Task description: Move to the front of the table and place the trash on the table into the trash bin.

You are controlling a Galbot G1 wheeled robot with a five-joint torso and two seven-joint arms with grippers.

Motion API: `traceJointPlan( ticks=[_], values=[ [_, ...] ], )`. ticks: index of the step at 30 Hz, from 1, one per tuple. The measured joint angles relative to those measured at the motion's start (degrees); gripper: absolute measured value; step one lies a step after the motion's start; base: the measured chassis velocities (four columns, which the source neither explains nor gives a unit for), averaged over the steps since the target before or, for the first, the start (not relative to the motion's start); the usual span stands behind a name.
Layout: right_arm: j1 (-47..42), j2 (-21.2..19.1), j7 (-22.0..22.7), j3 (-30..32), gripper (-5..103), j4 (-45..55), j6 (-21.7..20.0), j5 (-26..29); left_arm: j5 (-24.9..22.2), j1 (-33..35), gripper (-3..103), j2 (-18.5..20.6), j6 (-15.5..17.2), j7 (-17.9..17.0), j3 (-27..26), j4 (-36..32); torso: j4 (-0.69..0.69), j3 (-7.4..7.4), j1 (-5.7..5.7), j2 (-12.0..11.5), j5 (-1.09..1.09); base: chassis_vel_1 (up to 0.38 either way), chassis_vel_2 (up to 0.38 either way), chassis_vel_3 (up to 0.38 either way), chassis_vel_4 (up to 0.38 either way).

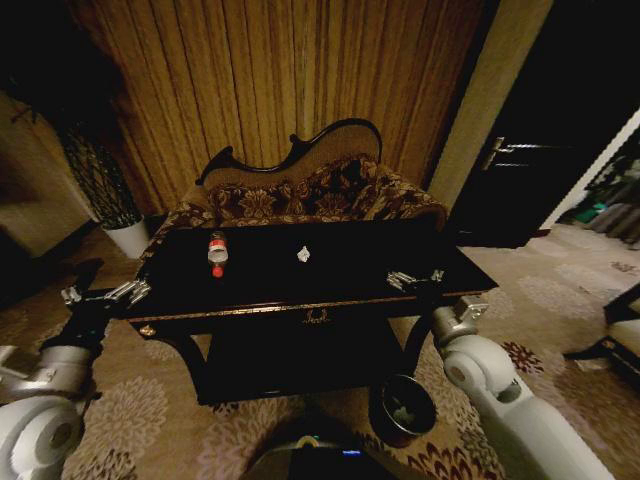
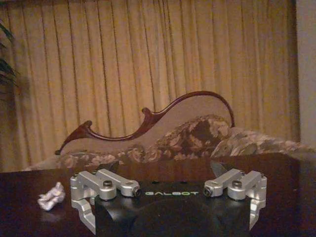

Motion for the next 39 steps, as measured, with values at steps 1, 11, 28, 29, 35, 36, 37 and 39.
traceJointPlan(
  ticks=[1, 11, 28, 29, 35, 36, 37, 39],
  values=[
    [0.0, 0.0, 0.0, 0.0, 100, 0.0, 0.0, 0.0, 0.0, 0.0, 100, 0.0, 0.0, 0.0, 0.0, 0.0, 0.00, 0.00, 0.00, 0.0, 0.00, 0.000, 0.000, 0.000, 0.000],
    [5.3, -6.4, -1.1, -3.4, 100, -2.6, -1.3, 8.1, -1.1, 1.4, 100, 0.0, 0.0, 0.0, -3.4, -0.8, 0.00, -0.01, -0.04, 0.0, 0.03, 0.000, 0.000, 0.000, 0.000],
    [30.4, -16.6, -7.3, -21.6, 100, -14.3, -4.4, 19.6, 0.9, 2.4, 100, -2.5, 1.2, -0.8, -2.5, -1.5, 0.01, 0.00, -0.03, 0.0, -0.02, 0.000, 0.000, 0.000, 0.000],
    [30.4, -16.6, -7.3, -21.6, 100, -14.3, -4.4, 19.6, 0.9, 2.4, 100, -2.5, 1.2, -0.8, -2.5, -1.5, 0.01, 0.00, -0.03, 0.0, -0.02, 0.000, 0.000, 0.000, 0.000],
    [41.9, -13.8, -6.6, -33.9, 100, -18.5, -6.1, 25.9, 2.1, 1.4, 100, -1.8, 1.6, -1.4, -0.1, -0.9, -0.01, 0.00, -0.03, 0.0, 0.00, 0.000, 0.000, 0.000, 0.000],
    [43.9, -13.0, -6.1, -36.0, 100, -19.4, -6.3, 26.2, 2.2, 1.2, 100, -1.7, 1.7, -1.5, 0.3, -0.9, -0.02, 0.00, -0.03, 0.0, 0.00, 0.000, 0.000, 0.000, 0.000],
    [45.7, -12.1, -5.7, -37.8, 100, -20.1, -6.4, 26.3, 2.2, 1.2, 100, -1.7, 1.8, -1.6, 0.6, -0.8, -0.01, 0.00, -0.03, 0.0, -0.01, 0.000, 0.000, 0.000, 0.000],
    [46.8, -11.4, -5.5, -38.9, 100, -20.6, -6.6, 26.4, 2.3, 1.2, 100, -1.8, 1.8, -1.6, 0.7, -0.8, 0.00, 0.00, -0.03, 0.0, -0.02, 0.000, 0.000, 0.000, 0.000]
  ],
)
